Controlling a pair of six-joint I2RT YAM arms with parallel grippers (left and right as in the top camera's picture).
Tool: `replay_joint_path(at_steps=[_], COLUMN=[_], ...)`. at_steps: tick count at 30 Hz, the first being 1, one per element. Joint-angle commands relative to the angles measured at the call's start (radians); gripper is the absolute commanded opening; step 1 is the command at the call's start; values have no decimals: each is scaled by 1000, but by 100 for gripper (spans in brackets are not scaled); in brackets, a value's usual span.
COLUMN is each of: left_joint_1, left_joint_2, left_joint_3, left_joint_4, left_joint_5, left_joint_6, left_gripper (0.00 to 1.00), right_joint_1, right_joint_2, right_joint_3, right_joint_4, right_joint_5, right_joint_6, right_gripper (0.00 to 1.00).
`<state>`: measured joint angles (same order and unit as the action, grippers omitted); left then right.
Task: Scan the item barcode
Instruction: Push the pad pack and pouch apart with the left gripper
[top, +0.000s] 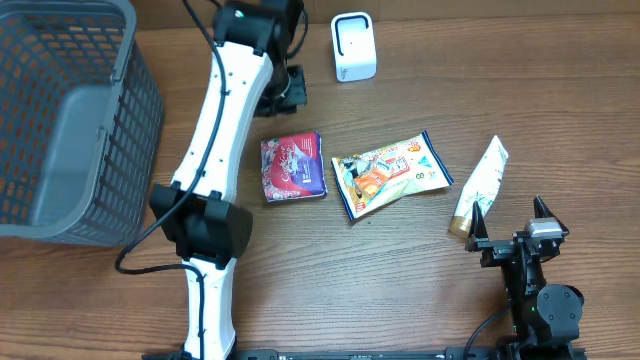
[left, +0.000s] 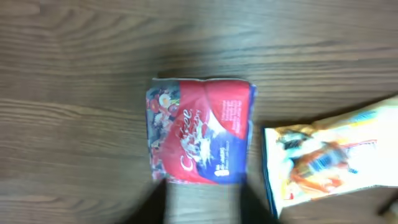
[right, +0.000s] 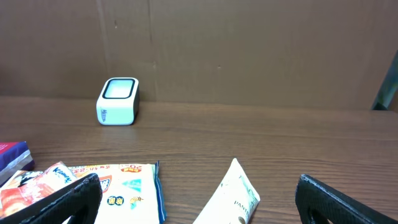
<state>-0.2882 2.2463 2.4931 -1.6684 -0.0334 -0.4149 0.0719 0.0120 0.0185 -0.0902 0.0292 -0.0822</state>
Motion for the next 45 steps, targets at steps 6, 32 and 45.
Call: replay_joint_path(at_steps=[6,32,45], left_joint_1=[5,362,415], left_joint_2=[-43,-179,-85], left_joint_3=[95,-78,-61], left_joint_4=[-21,97,158], left_joint_5=[27,-113,-240], left_joint_6=[102,122,89], left_gripper=[100,4,4], right_joint_1=[-5,-5,-5], right_joint_2=[-9,-9,-9], right_joint_3=[-10,-10,-10], right_joint_4=[6,6,6], right_joint_5=[-5,-5,-5], right_joint_6=[4,4,4], right_gripper=[100,100,100])
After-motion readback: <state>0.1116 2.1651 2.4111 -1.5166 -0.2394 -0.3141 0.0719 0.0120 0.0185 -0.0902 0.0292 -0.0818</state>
